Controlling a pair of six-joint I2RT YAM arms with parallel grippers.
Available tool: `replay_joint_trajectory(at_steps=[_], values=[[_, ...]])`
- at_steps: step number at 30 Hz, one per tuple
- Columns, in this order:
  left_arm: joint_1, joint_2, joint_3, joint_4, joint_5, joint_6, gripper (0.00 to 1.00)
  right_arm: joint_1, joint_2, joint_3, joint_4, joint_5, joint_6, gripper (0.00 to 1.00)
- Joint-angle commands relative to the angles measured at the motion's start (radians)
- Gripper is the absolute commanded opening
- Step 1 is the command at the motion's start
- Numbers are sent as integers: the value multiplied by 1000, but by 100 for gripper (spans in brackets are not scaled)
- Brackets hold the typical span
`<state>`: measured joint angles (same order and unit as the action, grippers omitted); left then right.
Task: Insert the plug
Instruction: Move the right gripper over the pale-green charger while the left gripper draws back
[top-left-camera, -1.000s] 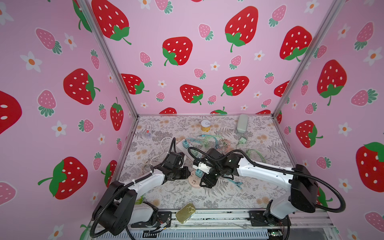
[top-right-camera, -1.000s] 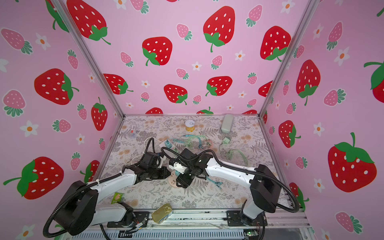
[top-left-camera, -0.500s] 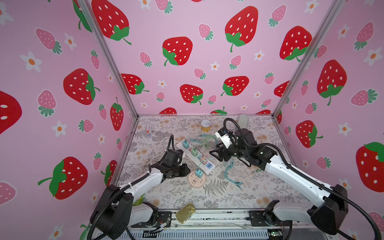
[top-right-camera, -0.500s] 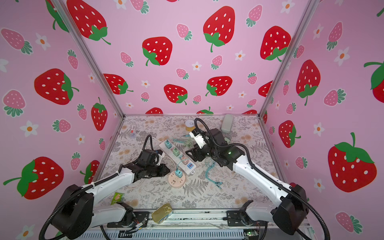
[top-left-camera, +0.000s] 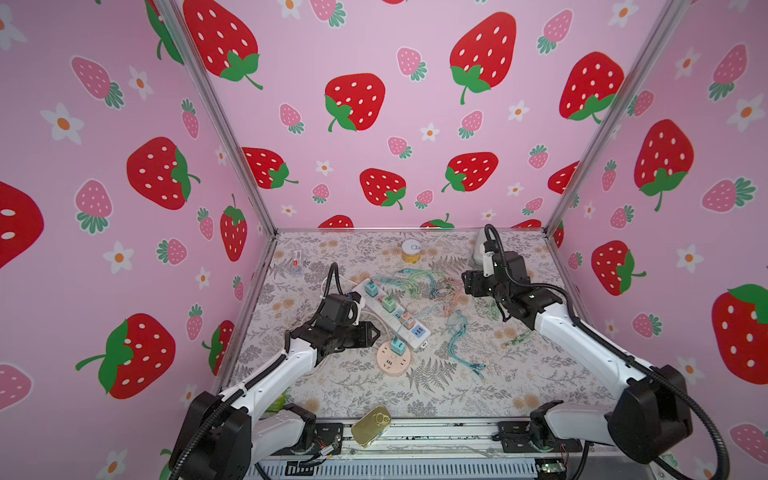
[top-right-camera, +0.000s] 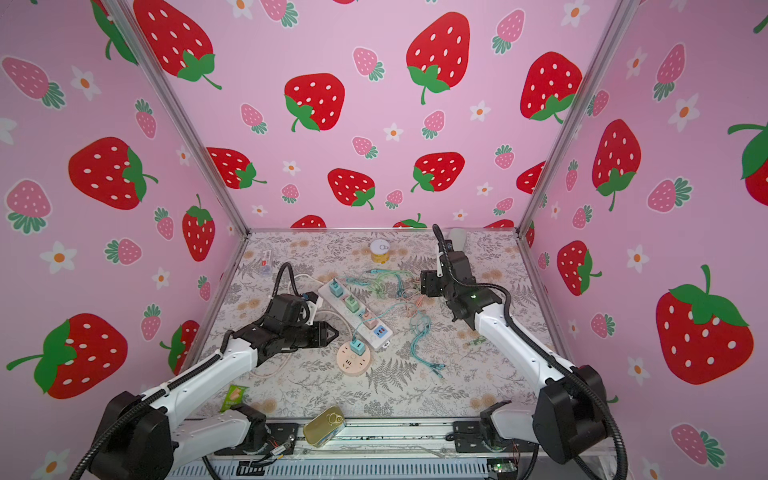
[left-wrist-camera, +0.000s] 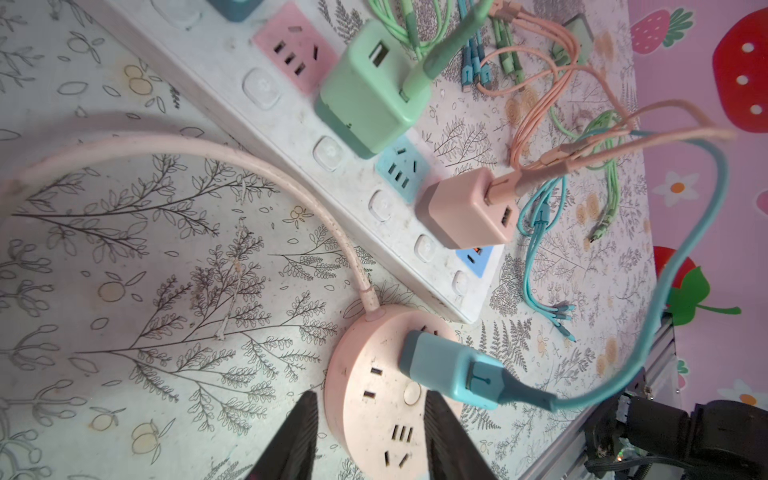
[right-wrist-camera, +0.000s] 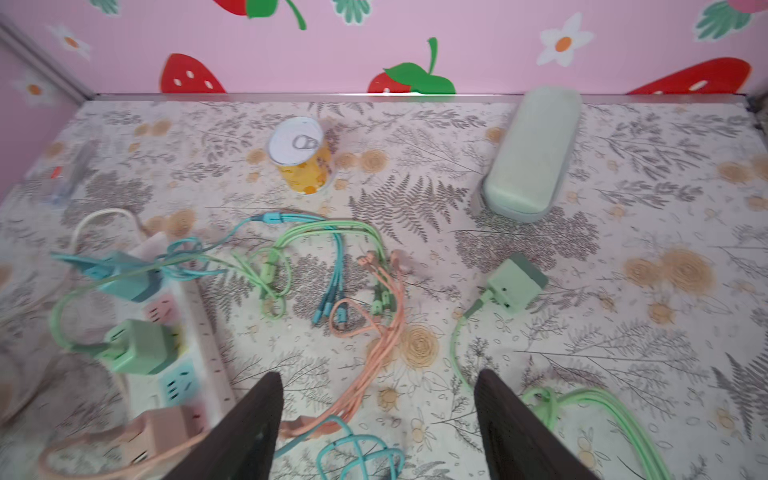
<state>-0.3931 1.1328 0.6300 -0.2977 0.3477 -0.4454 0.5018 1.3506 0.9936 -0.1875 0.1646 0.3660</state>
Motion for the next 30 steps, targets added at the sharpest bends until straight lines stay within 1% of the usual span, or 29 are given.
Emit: replay_joint_trajectory(at_steps=[1, 5, 9, 17, 20, 25, 30], values=[[11, -39, 42, -55, -12, 12, 51, -23, 86, -1, 26, 164, 46, 76], [16, -100, 32, -78, -31, 3, 61, -53, 191, 10, 74, 176, 85, 77], [18, -152, 23, -90, -32, 1, 68, -79, 280, 30, 111, 171, 132, 79], [18, -189, 27, -118, -48, -5, 72, -159, 399, 33, 217, 130, 236, 80], [18, -195, 26, -120, -51, -3, 73, -170, 438, 45, 233, 133, 246, 80], [19, -185, 26, -115, -47, -3, 73, -176, 488, 61, 261, 98, 258, 80], [19, -171, 25, -106, -45, 1, 73, -179, 527, 73, 287, 87, 266, 80]])
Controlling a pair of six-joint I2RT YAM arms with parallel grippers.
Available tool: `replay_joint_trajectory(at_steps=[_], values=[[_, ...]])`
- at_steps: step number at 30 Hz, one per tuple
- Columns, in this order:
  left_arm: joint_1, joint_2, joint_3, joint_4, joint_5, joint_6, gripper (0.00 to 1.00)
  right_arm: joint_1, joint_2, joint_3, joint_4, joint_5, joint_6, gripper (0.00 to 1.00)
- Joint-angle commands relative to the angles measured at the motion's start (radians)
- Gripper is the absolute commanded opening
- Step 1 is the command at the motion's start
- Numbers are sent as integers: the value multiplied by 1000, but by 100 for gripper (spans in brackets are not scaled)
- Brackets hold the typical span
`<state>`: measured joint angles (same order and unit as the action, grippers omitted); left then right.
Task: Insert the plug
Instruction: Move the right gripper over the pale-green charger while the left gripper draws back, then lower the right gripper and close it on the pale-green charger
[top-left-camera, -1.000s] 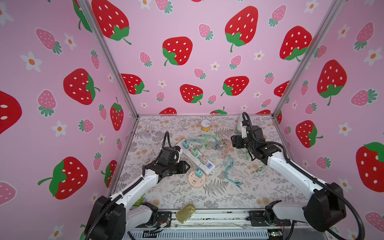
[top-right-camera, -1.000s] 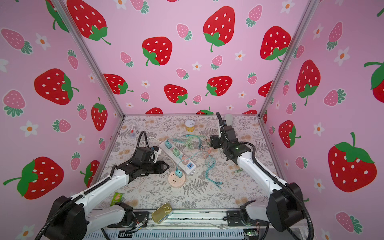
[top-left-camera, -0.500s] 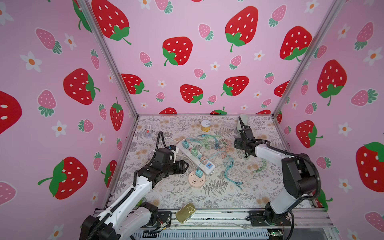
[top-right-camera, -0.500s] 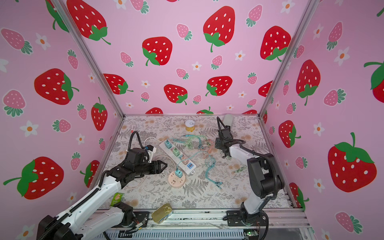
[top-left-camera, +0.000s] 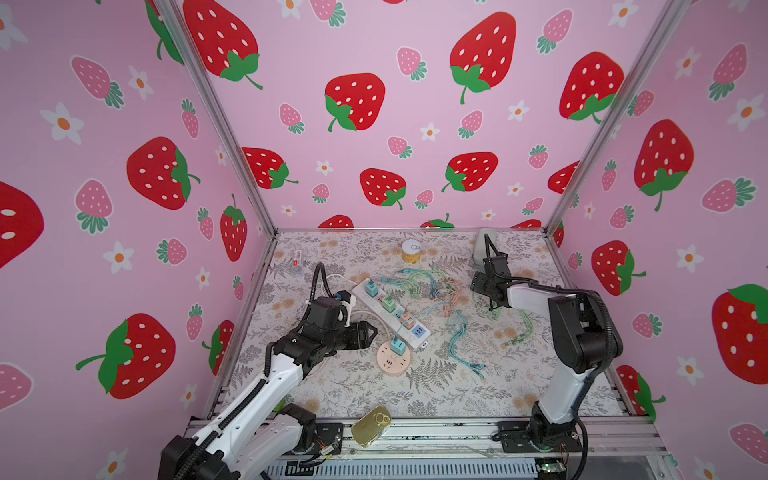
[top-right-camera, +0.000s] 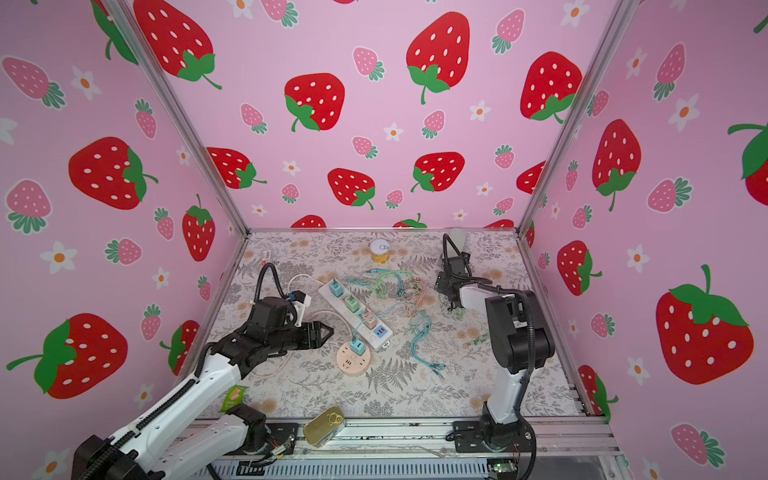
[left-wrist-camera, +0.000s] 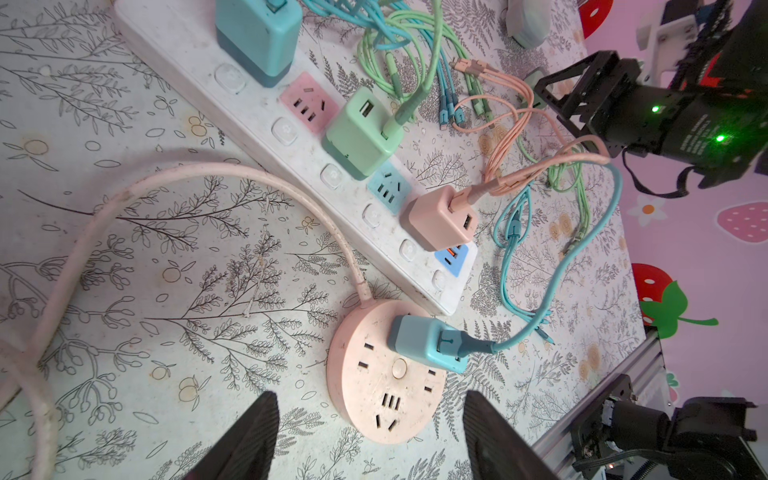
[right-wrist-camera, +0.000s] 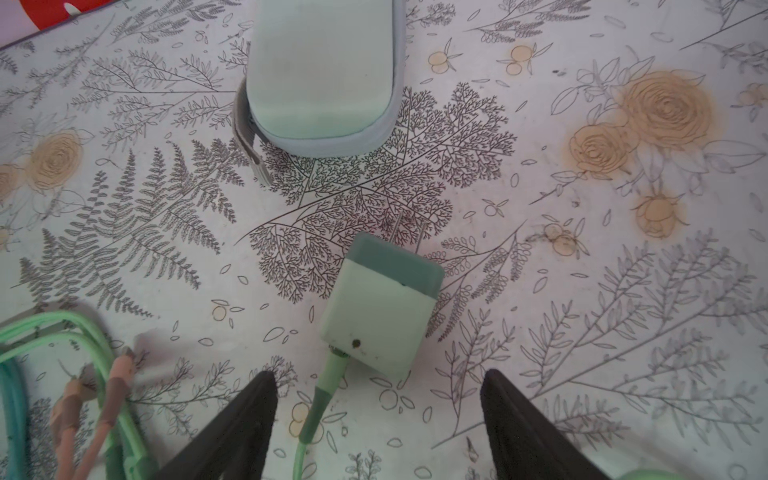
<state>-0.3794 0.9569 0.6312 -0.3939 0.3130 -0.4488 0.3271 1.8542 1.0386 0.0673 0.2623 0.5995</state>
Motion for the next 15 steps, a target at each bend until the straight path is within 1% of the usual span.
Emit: replay_joint_trajectory(at_steps=[1, 7, 15], values=[[5, 9, 25, -10, -7, 5, 73, -5, 33, 33, 31, -13, 34, 80], [7, 9, 27, -11, -6, 7, 73, -11, 77, 62, 35, -9, 45, 80], [8, 5, 25, -13, -8, 6, 73, -20, 130, 97, 29, -12, 47, 75]])
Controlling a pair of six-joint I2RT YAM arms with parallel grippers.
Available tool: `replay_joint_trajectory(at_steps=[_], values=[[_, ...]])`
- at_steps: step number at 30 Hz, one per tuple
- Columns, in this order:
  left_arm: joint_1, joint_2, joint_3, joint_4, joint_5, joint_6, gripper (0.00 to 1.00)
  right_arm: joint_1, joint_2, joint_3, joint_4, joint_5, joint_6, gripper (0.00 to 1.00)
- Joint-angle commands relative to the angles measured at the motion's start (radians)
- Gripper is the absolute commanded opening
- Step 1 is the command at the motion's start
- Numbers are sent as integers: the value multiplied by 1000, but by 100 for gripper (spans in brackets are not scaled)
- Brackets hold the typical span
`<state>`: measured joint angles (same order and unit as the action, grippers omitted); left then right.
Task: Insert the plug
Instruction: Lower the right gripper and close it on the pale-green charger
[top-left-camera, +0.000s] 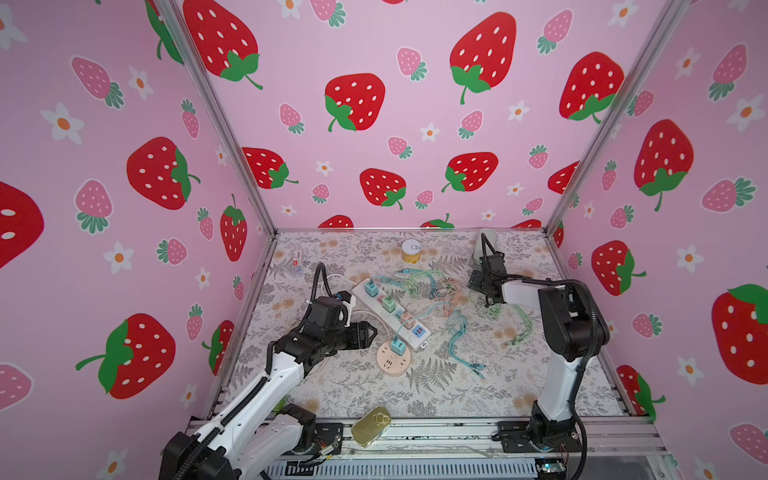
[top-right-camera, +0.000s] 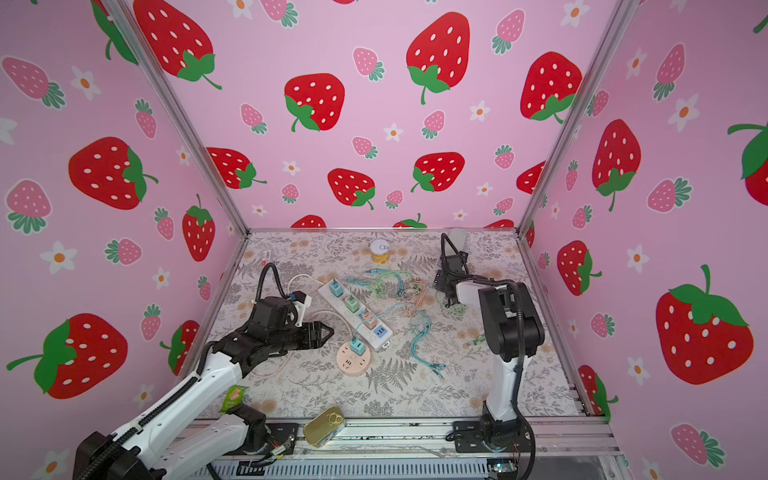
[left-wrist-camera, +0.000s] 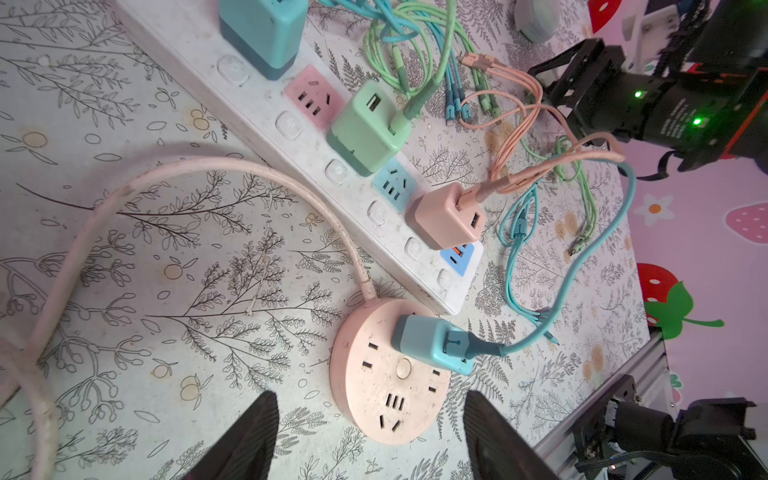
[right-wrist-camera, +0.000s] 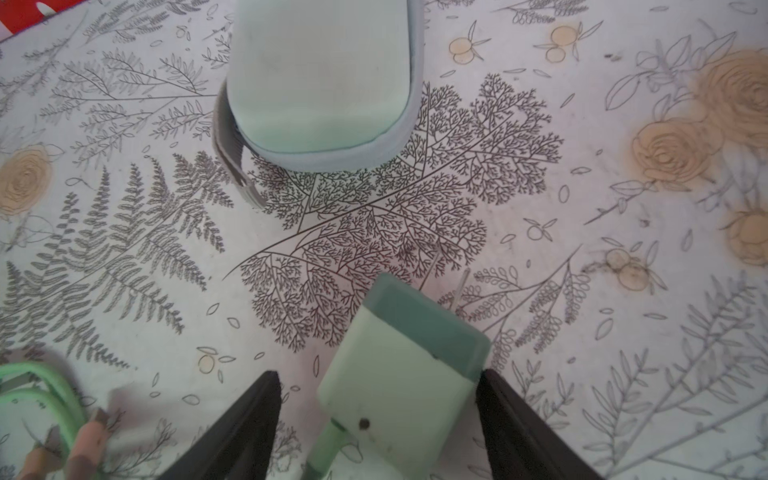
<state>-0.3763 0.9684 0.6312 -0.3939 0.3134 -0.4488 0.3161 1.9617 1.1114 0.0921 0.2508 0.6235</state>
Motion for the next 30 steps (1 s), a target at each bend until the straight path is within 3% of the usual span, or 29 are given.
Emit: replay_joint_trajectory(at_steps=[1, 17, 26, 30], values=[[6, -8, 25, -13, -8, 5, 73, -9, 27, 29, 2, 0, 20, 74], [7, -10, 19, -12, -11, 4, 73, -23, 57, 64, -25, 1, -72, 48], [10, -8, 27, -11, -11, 5, 73, -23, -29, 36, 11, -121, -214, 36], [13, -8, 33, -12, -7, 5, 73, -23, -89, 11, 20, -169, -263, 35]])
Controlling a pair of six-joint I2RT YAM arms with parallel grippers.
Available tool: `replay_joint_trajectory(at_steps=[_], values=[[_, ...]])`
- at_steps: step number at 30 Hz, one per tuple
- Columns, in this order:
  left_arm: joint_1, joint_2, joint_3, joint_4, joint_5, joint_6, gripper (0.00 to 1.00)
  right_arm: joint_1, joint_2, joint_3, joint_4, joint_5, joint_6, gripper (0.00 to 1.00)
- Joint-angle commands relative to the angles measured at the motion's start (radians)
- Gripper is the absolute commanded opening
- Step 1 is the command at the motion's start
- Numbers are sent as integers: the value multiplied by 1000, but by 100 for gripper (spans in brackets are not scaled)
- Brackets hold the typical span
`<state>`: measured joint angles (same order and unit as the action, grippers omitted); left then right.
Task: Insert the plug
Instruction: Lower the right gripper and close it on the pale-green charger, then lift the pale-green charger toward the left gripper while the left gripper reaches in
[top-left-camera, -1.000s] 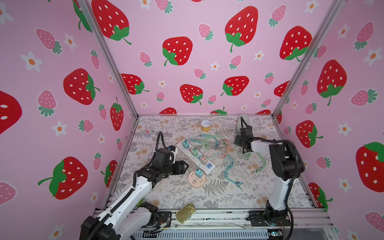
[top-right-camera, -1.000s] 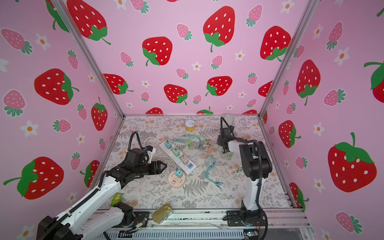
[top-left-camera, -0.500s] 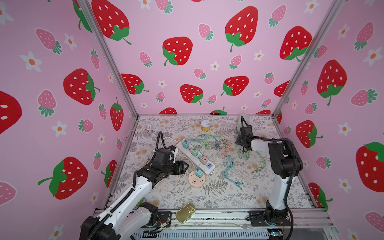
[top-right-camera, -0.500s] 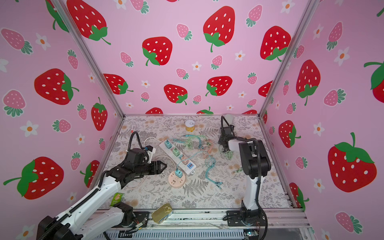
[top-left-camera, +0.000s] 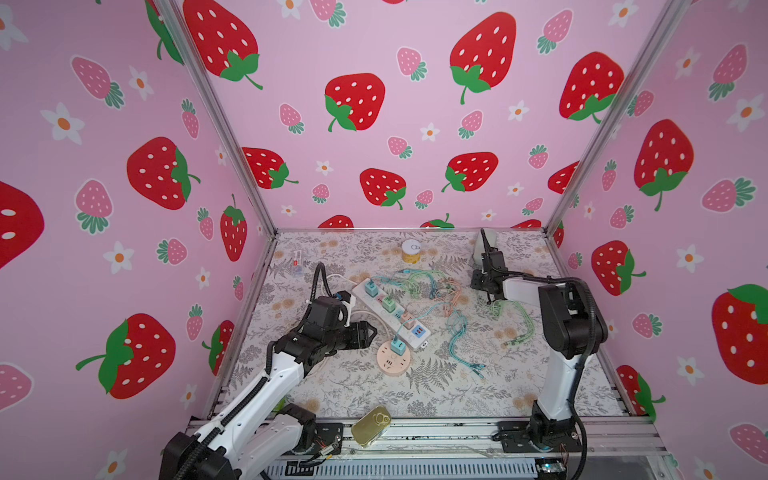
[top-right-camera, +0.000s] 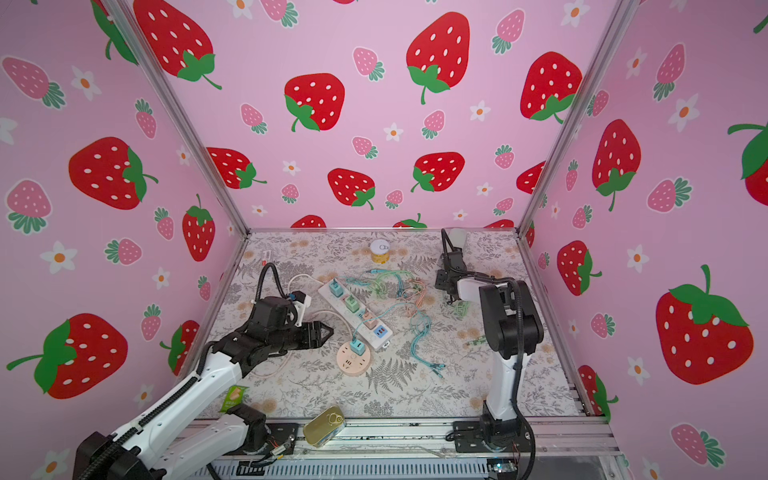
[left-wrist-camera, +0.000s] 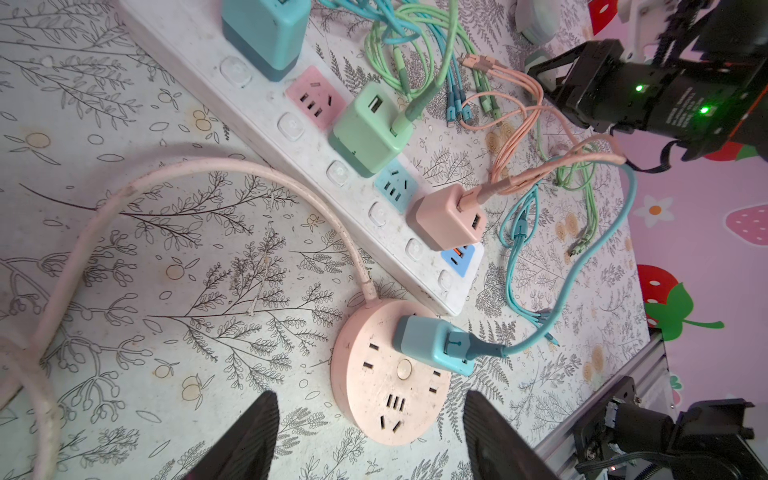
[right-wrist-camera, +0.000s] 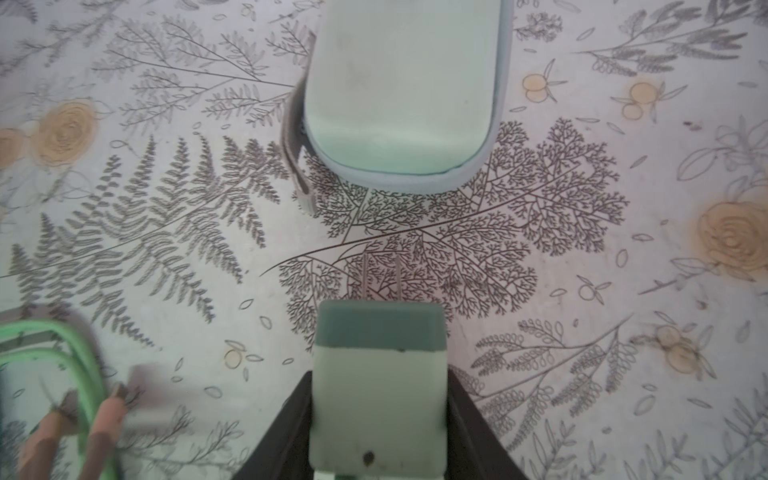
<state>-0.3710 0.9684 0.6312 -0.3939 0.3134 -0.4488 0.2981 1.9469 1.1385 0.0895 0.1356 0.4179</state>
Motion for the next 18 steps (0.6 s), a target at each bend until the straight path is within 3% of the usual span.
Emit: replay_joint_trajectory(at_steps=[1, 18], values=[[9, -9, 36, -12, -5, 5, 73, -5, -92, -23, 26, -70, -71, 34], [20, 23, 95, 62, 116, -10, 74, 11, -475, -194, 147, -451, -224, 33]])
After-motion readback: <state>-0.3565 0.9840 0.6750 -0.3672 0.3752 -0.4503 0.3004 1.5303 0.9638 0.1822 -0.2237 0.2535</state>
